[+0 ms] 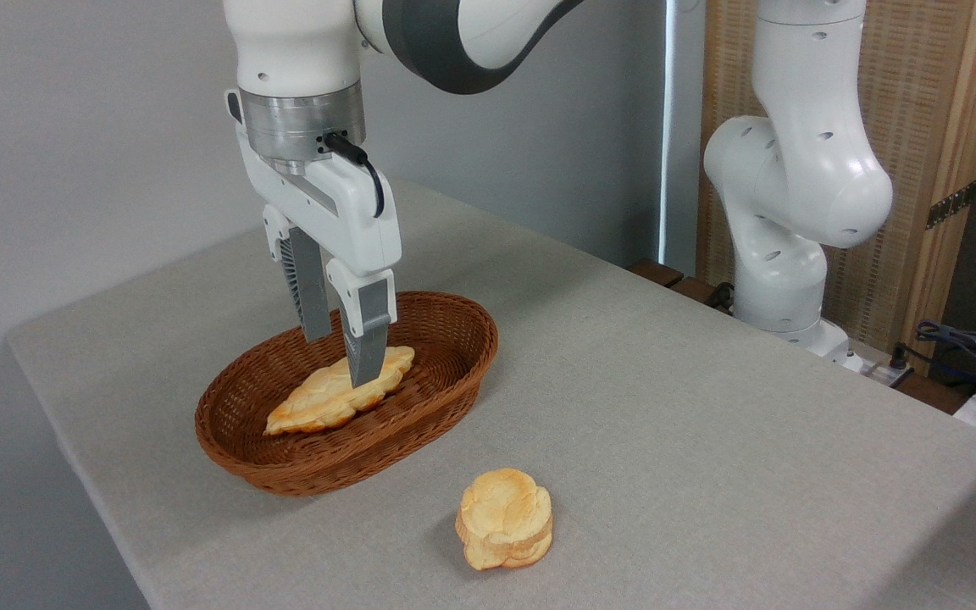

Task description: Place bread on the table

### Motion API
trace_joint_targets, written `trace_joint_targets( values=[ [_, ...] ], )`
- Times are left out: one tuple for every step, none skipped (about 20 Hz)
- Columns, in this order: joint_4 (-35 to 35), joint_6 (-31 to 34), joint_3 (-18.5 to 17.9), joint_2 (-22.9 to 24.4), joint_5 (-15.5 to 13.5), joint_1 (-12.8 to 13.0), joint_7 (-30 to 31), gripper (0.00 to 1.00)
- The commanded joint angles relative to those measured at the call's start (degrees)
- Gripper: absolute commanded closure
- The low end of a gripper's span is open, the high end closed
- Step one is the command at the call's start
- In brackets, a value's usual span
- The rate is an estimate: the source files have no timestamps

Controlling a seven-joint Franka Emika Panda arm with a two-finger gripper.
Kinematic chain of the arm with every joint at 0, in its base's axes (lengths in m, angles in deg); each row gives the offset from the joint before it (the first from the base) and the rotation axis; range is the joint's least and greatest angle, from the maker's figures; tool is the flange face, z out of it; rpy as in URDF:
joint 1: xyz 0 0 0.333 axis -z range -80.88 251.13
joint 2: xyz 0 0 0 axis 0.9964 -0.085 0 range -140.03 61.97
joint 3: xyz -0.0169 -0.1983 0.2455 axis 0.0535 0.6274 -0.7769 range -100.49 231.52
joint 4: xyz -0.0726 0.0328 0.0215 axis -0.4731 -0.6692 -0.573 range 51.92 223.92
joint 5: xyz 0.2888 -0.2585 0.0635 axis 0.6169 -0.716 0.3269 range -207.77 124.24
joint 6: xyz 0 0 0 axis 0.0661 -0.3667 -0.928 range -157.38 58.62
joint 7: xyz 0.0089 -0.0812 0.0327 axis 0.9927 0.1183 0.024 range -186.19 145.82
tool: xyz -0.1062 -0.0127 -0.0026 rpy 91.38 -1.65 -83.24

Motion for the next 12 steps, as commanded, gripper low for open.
trace_joint_targets(
  values=[
    [-3.2, -0.5, 0.1, -0.5, 0.2, 0.2, -0.4, 0.0],
    [-3.3, -0.5, 0.1, -0.5, 0.2, 0.2, -0.4, 0.0],
    [-3.3, -0.5, 0.0, -0.5, 0.2, 0.2, -0.4, 0.0],
    [-3.3, -0.5, 0.0, -0.5, 0.2, 0.2, -0.4, 0.0],
    [-3.3, -0.5, -0.1, -0.5, 0.2, 0.2, -0.4, 0.0],
    [-3.3, -0.4, -0.1, -0.5, 0.2, 0.2, -0.4, 0.0],
    [-3.3, -0.2, -0.1, -0.5, 0.2, 0.2, -0.4, 0.0],
    [-3.3, 0.1, -0.1, -0.5, 0.2, 0.2, -0.4, 0.0],
    [-3.3, 0.2, 0.0, -0.5, 0.2, 0.2, -0.4, 0.0],
    [-3.3, 0.2, 0.0, -0.5, 0.2, 0.2, -0.4, 0.0],
    [-3.3, 0.2, 0.0, -0.5, 0.2, 0.2, -0.4, 0.0],
    [-3.3, 0.2, 0.1, -0.5, 0.2, 0.2, -0.5, 0.0]
  ],
)
